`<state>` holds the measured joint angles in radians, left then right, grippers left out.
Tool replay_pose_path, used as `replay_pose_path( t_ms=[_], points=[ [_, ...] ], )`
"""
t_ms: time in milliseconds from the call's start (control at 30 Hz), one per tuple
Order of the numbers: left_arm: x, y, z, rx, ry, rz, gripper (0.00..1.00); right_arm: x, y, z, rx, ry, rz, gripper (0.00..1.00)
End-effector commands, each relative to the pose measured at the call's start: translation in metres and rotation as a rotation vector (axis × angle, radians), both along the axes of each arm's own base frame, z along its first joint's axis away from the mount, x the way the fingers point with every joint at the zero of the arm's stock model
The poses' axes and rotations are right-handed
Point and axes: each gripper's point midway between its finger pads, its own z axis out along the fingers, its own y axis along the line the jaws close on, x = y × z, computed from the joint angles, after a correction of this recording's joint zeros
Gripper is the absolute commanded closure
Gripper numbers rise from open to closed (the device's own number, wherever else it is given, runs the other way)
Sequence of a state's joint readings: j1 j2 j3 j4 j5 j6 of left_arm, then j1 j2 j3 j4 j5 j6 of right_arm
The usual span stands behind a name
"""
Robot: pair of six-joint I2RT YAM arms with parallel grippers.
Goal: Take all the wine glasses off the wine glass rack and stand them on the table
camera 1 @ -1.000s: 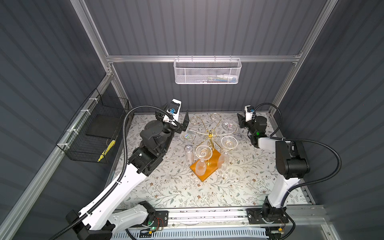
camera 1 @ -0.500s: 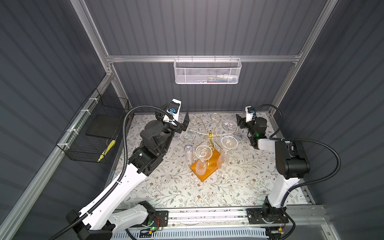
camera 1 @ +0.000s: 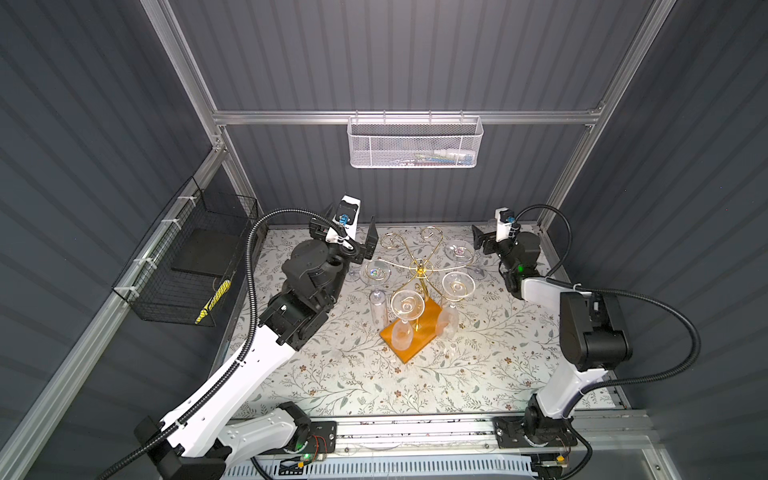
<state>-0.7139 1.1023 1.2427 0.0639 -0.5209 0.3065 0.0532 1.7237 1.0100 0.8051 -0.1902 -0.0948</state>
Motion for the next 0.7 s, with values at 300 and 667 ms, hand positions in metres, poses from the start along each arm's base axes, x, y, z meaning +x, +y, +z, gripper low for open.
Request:
replay_pose_path(
  t_ms=[300,667],
  points=[
    [-0.042,0.034,-0.014,-0.34,0.21,-0.034,0.08,-0.098,-0.025,0.121,0.253,0.14,-0.156,0.01],
    [-0.097,0.014,-0.042,-0.704,0.515,-0.308,0.09,-0.212,0.012,0.118,0.387,0.367,0.049,0.01]
  ],
)
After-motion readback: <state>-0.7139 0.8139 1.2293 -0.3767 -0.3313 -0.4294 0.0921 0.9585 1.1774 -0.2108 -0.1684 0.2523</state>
